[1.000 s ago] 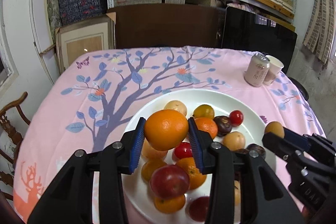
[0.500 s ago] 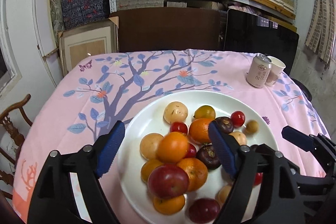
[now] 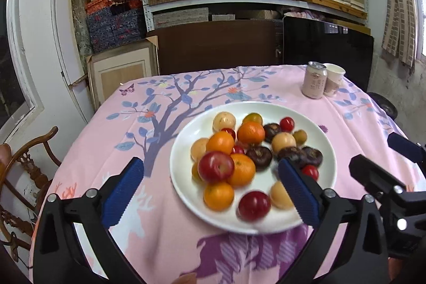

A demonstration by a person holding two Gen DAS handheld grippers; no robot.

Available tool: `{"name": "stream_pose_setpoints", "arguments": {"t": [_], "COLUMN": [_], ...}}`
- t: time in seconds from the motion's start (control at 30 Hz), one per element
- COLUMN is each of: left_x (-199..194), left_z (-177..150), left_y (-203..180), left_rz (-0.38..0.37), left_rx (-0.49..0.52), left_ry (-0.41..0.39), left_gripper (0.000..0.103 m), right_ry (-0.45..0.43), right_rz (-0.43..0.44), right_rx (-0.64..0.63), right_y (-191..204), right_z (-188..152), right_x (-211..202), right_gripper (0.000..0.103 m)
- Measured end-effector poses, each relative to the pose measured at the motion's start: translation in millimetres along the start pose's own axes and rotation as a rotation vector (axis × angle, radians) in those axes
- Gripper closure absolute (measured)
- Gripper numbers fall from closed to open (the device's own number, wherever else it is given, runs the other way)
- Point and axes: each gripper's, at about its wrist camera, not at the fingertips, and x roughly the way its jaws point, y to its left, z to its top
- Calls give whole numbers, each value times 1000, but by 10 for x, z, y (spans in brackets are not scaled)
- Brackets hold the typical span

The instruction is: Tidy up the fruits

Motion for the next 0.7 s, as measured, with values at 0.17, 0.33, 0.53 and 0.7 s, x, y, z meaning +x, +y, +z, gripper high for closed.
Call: {"name": "stream_pose_setpoints", "arguments": {"t": [0.17, 0.33, 0.53, 0.7], "left_x": [-110, -199, -229, -222], "left_z": [-126, -197, -167, -171], "left_y": [4, -3, 37, 50], "left_rz": [-33, -32, -53, -44], "left_rx": [-8, -13, -39, -47], "left_ry": [19, -8, -12, -3], "left_gripper": [4, 4, 4, 4], "right_ry": [-3, -14, -9, -1], "right_rz": [-22, -51, -38, -36], "right_rx": [2, -28, -3, -9], "right_y": [-36, -21, -63, -49], "right_z": [-107, -155, -142, -146], "right_x": [-136, -161, -162, -161], "right_gripper": [3, 3, 3, 3]}}
